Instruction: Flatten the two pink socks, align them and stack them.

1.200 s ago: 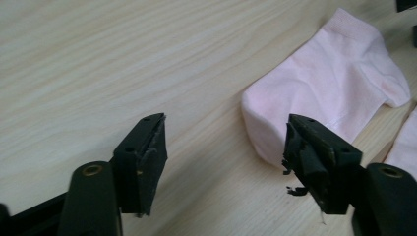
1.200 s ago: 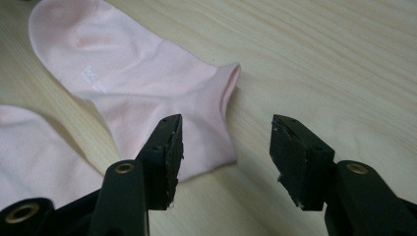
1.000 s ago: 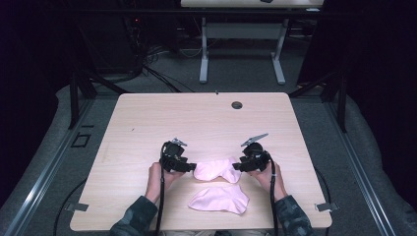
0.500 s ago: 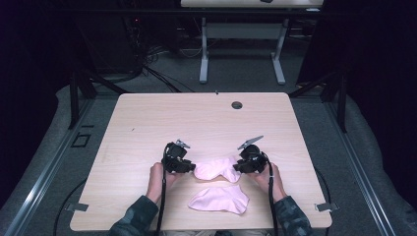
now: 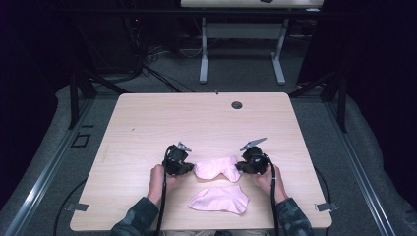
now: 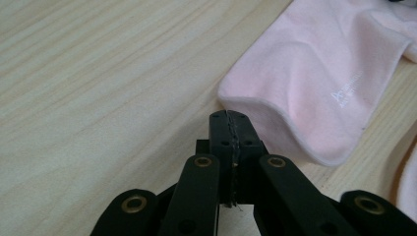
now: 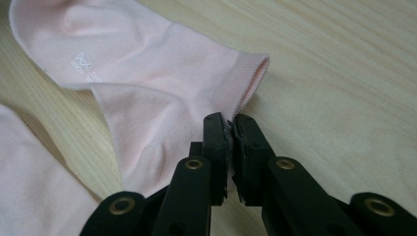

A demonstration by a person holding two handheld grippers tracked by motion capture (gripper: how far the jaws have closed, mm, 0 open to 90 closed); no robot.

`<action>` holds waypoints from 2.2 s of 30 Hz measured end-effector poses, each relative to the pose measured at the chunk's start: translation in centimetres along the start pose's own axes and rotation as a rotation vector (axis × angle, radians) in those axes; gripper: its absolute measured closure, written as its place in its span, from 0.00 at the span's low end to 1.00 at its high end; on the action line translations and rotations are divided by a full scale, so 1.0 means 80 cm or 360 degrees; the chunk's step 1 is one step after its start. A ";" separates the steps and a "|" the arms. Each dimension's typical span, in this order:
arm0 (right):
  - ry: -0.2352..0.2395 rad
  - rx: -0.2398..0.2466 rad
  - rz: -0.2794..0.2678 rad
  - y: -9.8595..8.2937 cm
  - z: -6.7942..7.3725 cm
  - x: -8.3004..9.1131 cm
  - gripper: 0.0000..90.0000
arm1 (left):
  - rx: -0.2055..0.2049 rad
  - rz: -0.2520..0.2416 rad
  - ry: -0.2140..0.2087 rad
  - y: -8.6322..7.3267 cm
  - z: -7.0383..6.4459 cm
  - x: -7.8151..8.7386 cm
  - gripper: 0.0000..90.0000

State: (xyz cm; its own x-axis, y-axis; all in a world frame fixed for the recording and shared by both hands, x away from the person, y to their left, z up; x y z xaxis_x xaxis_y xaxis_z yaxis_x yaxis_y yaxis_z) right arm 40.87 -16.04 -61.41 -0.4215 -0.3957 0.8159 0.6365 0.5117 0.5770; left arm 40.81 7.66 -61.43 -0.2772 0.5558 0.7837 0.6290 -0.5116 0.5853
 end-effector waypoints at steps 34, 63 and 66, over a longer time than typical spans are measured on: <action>-0.0009 0.0046 -0.0063 0.002 0.012 0.039 0.94 | 0.0048 -0.0018 -0.0109 0.036 -0.011 -0.021 0.98; 0.0237 0.0083 0.0002 -0.054 0.072 0.106 0.94 | 0.0018 -0.0319 -0.0120 -0.068 -0.112 0.059 0.98; 0.0184 0.0081 0.0076 -0.069 0.068 0.082 0.92 | 0.0012 -0.0272 -0.0073 -0.082 -0.110 0.045 0.98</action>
State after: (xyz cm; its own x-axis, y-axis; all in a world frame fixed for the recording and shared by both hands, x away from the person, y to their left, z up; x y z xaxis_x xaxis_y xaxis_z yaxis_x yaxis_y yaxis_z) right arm 31.08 -17.29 -59.08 -0.3124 -0.4539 0.8345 0.6192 0.5689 0.5412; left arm 29.32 7.25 -60.59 -0.3473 0.6635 0.6627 0.5811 -0.4024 0.7074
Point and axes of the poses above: each handheld gripper's, and its own axes: x roughly backward along the jaws, y roughly out of its top, z roughly to its left, the point moved 6 cm from there along -x, roughly forward along the jaws, and after that the axes turned 6 degrees about -y, right-handed, at the moved point
